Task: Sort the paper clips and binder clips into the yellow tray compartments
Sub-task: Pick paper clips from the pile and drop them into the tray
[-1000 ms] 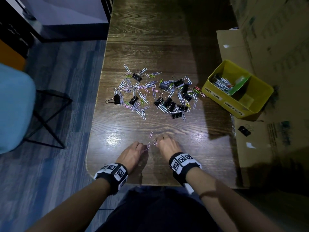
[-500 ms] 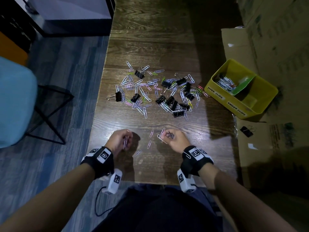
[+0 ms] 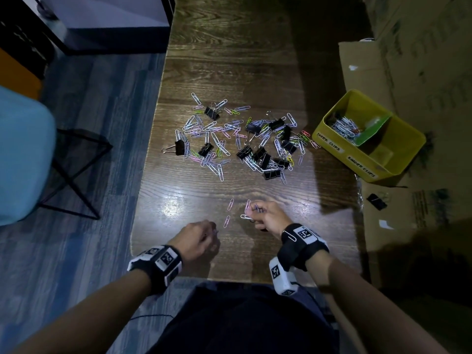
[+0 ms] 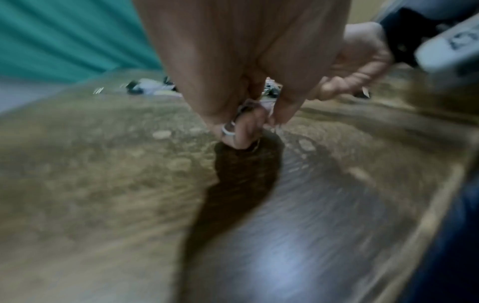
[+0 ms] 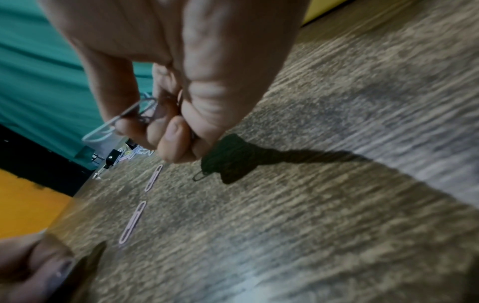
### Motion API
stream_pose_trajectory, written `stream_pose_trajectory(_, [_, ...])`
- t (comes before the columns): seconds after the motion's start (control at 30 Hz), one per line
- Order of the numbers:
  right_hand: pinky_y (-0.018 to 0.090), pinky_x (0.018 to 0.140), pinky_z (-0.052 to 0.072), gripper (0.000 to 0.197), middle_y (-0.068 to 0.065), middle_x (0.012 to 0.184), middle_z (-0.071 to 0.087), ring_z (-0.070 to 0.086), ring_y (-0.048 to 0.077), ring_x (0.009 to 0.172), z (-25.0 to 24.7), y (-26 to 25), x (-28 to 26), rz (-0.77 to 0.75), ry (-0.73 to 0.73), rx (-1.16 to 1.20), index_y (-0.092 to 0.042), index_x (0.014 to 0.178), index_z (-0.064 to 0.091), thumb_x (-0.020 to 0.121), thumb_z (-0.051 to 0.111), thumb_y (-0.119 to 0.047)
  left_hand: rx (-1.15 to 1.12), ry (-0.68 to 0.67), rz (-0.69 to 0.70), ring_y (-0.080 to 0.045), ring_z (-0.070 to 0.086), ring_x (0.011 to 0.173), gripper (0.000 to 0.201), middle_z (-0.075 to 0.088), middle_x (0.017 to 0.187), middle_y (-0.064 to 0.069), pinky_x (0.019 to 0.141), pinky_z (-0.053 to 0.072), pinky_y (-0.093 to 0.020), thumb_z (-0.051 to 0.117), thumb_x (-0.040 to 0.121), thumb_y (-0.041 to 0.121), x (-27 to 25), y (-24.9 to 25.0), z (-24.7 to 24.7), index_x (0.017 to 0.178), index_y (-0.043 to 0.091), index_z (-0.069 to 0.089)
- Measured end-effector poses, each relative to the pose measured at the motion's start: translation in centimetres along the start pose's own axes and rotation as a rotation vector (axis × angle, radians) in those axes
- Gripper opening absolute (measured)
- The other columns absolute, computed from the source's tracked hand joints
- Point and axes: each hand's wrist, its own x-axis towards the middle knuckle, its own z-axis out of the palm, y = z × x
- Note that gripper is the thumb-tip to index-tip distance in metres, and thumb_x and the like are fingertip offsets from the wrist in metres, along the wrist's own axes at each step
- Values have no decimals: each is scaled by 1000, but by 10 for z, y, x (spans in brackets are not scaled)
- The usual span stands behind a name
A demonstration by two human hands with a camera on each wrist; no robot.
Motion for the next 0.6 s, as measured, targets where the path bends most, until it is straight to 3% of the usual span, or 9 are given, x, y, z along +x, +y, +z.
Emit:
stream_pose_trajectory(0.1, [15, 41, 22, 30, 2, 68, 40, 27, 7, 51, 2, 0, -2, 2, -25, 137, -7, 63, 49, 89, 52, 7, -844, 8, -301, -16, 41, 45, 12, 47, 57, -4, 44, 28, -17, 46, 68, 23, 12, 12, -4, 57, 22, 52])
stream_pose_trajectory(0.13, [16, 40, 19, 30, 4, 65, 38, 26, 7, 49, 4, 0, -2, 11, -25, 184, -6, 63, 48, 89, 50, 9, -1113, -28, -338, -13, 32, 40, 11, 40, 52, -3, 42, 21, -13, 42, 61, 20, 16, 15, -6, 52, 20, 48])
stream_pose_trajectory(0.2, [15, 41, 17, 25, 4, 59, 35, 25, 6, 44, 6, -2, -2, 26, -1, 245, -8, 63, 48, 84, 50, 6, -1414, -108, -299, -10, 23, 41, 10, 32, 49, -1, 43, 13, -13, 35, 58, 18, 21, 28, -12, 50, 18, 42])
stream_pose_trajectory(0.33, [13, 39, 17, 7, -1, 51, 35, 26, 4, 38, 10, -7, -2, -34, -1, 248, -17, 52, 45, 58, 42, -15, -1553, -137, -186, -10, 19, 45, 14, 28, 48, -3, 43, 10, -18, 30, 61, 20, 33, 41, -17, 48, 15, 33])
stream_pose_trajectory(0.43, [20, 42, 8, 15, -7, 44, 33, 22, 5, 38, 13, -12, -2, -53, -95, 405, -22, 44, 41, 58, 37, -18, -1566, -115, -180, -11, 21, 42, 20, 29, 48, -3, 39, 11, -18, 36, 69, 22, 39, 45, -16, 51, 16, 30])
stream_pose_trajectory(0.6, [21, 46, 3, 22, -8, 40, 26, 6, 10, 43, 17, -24, -2, -32, -124, 617, -24, 38, 36, 59, 33, -18, -1276, 72, -173, -11, 32, 35, 37, 40, 43, -4, 37, 19, -13, 50, 83, -1, 46, 33, -7, 53, 17, 37])
